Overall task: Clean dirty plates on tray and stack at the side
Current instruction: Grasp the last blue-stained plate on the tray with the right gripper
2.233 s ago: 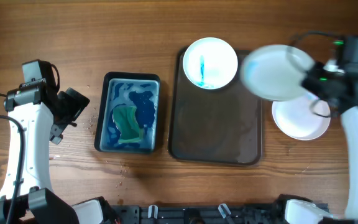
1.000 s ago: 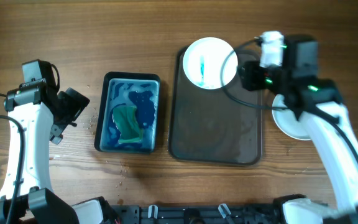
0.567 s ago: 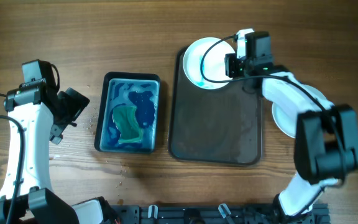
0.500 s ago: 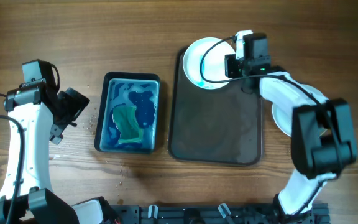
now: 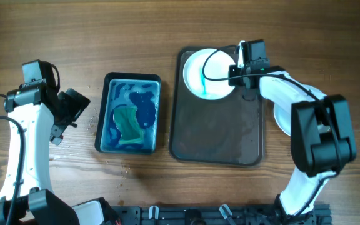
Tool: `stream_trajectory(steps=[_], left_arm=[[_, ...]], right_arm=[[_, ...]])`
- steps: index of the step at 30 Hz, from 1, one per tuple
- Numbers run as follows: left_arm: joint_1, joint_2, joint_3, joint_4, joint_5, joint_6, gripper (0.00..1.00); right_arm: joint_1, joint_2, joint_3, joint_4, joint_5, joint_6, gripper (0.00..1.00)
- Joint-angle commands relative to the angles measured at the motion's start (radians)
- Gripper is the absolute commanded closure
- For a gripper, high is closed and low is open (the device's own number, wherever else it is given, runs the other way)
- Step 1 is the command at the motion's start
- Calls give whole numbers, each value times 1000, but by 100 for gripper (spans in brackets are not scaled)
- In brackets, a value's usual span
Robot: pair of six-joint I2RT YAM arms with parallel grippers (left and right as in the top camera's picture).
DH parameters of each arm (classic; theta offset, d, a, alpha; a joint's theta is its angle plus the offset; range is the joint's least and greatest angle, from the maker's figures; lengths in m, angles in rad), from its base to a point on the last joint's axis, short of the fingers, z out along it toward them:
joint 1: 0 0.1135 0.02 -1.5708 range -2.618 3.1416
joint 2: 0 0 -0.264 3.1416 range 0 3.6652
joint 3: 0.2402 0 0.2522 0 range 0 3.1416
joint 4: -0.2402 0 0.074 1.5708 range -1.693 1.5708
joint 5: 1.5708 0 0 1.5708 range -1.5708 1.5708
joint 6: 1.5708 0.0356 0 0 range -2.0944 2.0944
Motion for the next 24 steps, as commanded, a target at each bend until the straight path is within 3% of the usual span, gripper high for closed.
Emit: stream_trajectory(steps=[1,9,14,18,22,24], left_arm=[[6,-7,12,0,-17,-16,0],[6,-7,12,0,-17,-16,0],[6,-7,12,15,-106,14,0],[6,-7,12,15,-106,14,0],[6,-7,12,19,-103,13,0],[6,-7,12,66,-20,13,0]], right_arm=[[-1,-120,-17,-135,-103,30,96],[0,-519,-17,-493,-159,53,96],[2,-622,-28,-662,-141,98,96],[2,-615,-148,-595,-142,151,96],[2,-598,-339,-397,-167,216,96],[2,-592,-454,-241,-221,213,96]])
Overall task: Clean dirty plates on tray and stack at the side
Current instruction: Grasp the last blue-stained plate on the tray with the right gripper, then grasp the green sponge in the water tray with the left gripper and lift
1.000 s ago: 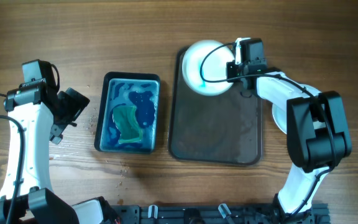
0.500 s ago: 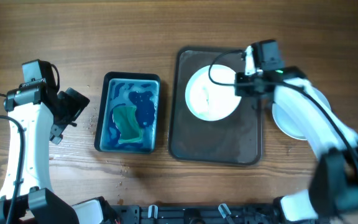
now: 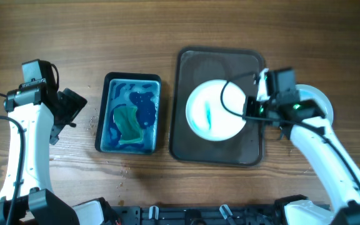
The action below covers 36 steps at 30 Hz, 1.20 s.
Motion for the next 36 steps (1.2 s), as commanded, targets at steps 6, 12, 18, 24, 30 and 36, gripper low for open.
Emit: stream_trajectory(steps=[6,12,18,24,30,36], left_arm=[[6,-7,12,27,482,9,0],[-21,-7,12,-43,622,113,0],[-175,-7,12,-108,523,198,0],[-289,-7,12,-66,484,198,0],[-404,3,-60,-43,160,-2,9],[-502,13,-244,194,139,-25,41]], right_arm=[[2,18,-186,214,-21,44,91],[2,-10,-12,-16,-23,-70,55],[2,-95,113,-145,-83,-113,55],[2,-153,112,-155,-162,-103,55],[2,-145,112,-190,-161,-82,55],[2,-144,106,-188,-161,-80,55]])
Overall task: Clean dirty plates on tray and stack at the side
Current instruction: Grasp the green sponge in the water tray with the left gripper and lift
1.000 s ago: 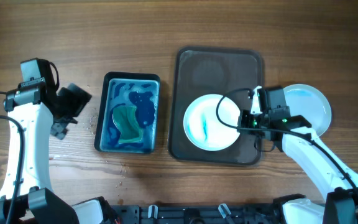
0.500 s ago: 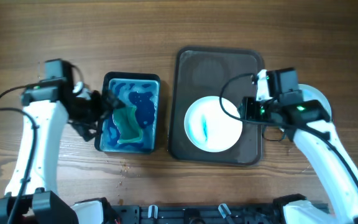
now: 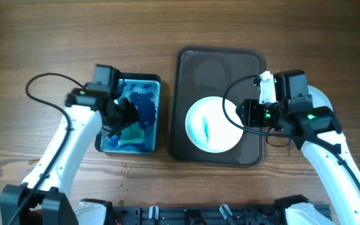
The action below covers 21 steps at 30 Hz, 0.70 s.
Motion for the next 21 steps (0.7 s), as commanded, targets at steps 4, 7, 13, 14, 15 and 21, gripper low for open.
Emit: stream_trajectory(steps=[4,7,13,14,15,21], left_arm=[[-93,39,-175,141,-126,-80,54],[-93,78,-220,191,-185,-113,51],[-93,161,-235,282,-173,-100,96],[-93,159,-224,277,-173,-100,96],[-93,156,-211,265,-166,-100,96],[-92,101,19,35,-151,-68,88]], right_arm=[[2,2,5,-1,-21,39,55],[2,2,5,-5,-21,39,55],[2,2,5,-24,-21,38,55],[2,2,5,-24,-21,35,55],[2,2,5,-24,-21,34,55],[2,2,5,-24,-21,35,56]])
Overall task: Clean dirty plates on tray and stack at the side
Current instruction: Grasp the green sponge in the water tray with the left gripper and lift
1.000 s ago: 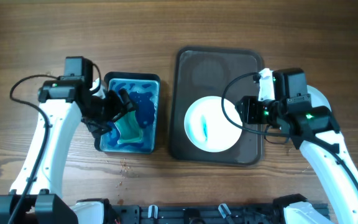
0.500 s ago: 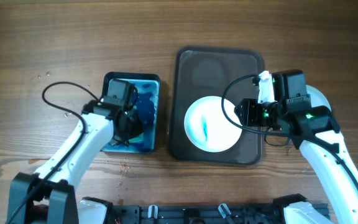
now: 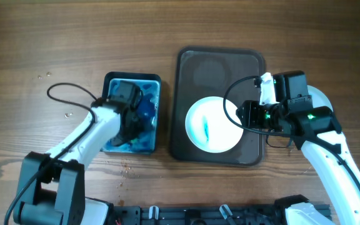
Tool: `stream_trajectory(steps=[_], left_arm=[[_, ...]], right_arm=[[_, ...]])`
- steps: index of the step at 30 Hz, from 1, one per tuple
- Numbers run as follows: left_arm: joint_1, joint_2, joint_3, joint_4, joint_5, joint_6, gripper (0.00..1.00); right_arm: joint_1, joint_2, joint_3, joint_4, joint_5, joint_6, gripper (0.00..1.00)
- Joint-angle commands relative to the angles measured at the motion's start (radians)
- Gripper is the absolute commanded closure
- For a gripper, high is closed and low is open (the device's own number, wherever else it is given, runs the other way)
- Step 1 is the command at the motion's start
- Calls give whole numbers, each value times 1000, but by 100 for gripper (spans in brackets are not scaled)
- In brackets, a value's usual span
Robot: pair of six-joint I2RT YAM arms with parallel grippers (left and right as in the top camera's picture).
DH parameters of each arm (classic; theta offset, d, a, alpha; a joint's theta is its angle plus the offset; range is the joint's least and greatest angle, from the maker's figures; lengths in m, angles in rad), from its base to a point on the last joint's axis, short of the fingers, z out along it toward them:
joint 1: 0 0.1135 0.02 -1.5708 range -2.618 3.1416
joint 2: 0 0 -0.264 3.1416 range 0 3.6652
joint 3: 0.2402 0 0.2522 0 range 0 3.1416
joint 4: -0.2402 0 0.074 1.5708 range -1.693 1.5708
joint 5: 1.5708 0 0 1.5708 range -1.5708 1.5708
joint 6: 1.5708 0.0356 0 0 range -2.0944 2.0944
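A white plate with a blue-green smear lies on the near half of the dark tray. My right gripper is shut on the plate's right rim. My left gripper is down inside the blue tub of blue water, over the spot where a green sponge lies. The sponge is mostly hidden under it, and whether its fingers are open or shut does not show. A second white plate lies on the table right of the tray, partly under the right arm.
The tub stands just left of the tray with a narrow gap between them. Water drops and crumbs dot the wood left of and in front of the tub. Cables loop over both arms.
My left gripper has gone from hovering at the tub's left side to down inside the tub over the sponge. The right gripper and the plate have not moved.
The right gripper held the smeared plate at the tray's far left corner while the left arm stood far left. Then the plate was at the tray's middle, then its near half. The left arm came to the tub and is now inside it.
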Motion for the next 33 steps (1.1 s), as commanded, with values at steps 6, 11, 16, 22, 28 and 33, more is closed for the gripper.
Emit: stream_trajectory(steps=[6,11,16,22,28,33], left_arm=[[1,-41,181,-74,-130,111,69],[1,12,63,111,-191,122,57],[2,66,29,193,-190,129,50],[2,89,29,293,-190,182,86],[2,105,34,367,-190,231,96],[2,89,97,254,-182,235,55]], right_arm=[[2,2,5,2,-19,5,56],[2,2,5,6,-19,5,56],[2,2,5,3,-19,5,56],[2,2,5,3,-19,6,56],[2,2,5,2,-24,6,56],[2,2,5,2,-38,6,56]])
